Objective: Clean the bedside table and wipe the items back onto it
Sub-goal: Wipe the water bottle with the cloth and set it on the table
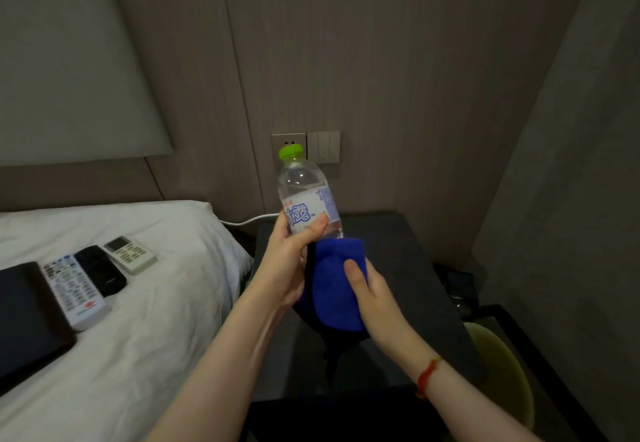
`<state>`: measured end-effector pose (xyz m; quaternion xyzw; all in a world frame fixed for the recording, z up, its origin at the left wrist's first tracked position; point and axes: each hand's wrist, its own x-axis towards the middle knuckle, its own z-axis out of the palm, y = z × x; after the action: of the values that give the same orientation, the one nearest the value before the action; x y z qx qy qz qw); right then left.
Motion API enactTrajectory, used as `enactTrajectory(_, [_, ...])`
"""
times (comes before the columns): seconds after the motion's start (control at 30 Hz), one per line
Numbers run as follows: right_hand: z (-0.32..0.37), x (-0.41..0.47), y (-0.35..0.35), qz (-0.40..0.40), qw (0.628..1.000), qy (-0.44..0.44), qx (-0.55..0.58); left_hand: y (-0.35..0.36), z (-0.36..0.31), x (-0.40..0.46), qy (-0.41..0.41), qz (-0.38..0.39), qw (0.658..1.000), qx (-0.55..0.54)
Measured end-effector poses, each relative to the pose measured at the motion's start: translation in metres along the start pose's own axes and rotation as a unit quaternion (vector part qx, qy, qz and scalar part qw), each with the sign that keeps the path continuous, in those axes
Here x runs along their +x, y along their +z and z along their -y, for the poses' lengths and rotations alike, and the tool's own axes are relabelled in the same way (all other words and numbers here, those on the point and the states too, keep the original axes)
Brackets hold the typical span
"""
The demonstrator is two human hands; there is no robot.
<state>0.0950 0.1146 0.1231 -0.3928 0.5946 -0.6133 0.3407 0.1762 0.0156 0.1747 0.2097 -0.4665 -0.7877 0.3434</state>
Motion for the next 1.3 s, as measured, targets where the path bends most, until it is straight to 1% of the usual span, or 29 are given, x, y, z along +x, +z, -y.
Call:
enactTrajectory(0.03, [-0.001,0.004,-0.002,-0.027,0.999,0.006,-0.03,0.002,0.002,0.004,0.014,-0.014,1.0,0.004])
enactTrajectory(0.1, [-0.006,0.021,-0.007,-0.115,0.988,0.028,-0.1,0.006,0.006,0.015,0.068,-0.041,0.996,0.035])
enactTrajectory(0.17, [-0.009,0.045,-0.013,-0.185,0.975,0.054,-0.114,0.013,0.006,0.031,0.115,-0.044,0.99,0.072])
enactTrajectory(0.2, [-0.006,0.057,-0.016,-0.206,0.971,0.072,-0.095,0.017,0.005,0.04,0.126,-0.039,0.987,0.088])
enactTrajectory(0.27, [0.004,0.083,-0.027,-0.241,0.963,0.119,-0.02,0.024,0.002,0.06,0.141,-0.028,0.984,0.101])
enactTrajectory(0.37, [0.017,0.114,-0.054,-0.272,0.936,0.197,0.109,0.027,0.001,0.095,0.144,-0.015,0.979,0.141])
enactTrajectory(0.43, [0.021,0.125,-0.075,-0.294,0.919,0.211,0.16,0.024,0.006,0.119,0.131,-0.011,0.976,0.175])
enactTrajectory(0.53, [0.028,0.135,-0.102,-0.311,0.91,0.187,0.202,0.016,0.026,0.154,0.126,-0.031,0.971,0.202])
enactTrajectory(0.67, [0.03,0.144,-0.128,-0.341,0.903,0.152,0.211,0.006,0.063,0.197,0.115,-0.082,0.954,0.264])
enactTrajectory(0.83, [0.013,0.155,-0.15,-0.328,0.905,0.149,0.225,0.005,0.101,0.245,0.114,-0.097,0.925,0.35])
enactTrajectory(1.1, [-0.018,0.171,-0.171,-0.331,0.904,0.151,0.224,0.006,0.148,0.286,0.099,-0.132,0.918,0.359])
enactTrajectory(1.2, [-0.026,0.174,-0.172,-0.331,0.906,0.152,0.215,0.004,0.155,0.292,0.087,-0.151,0.919,0.354])
enactTrajectory(1.3, [-0.029,0.176,-0.171,-0.324,0.909,0.154,0.212,0.002,0.155,0.296,0.073,-0.15,0.924,0.345])
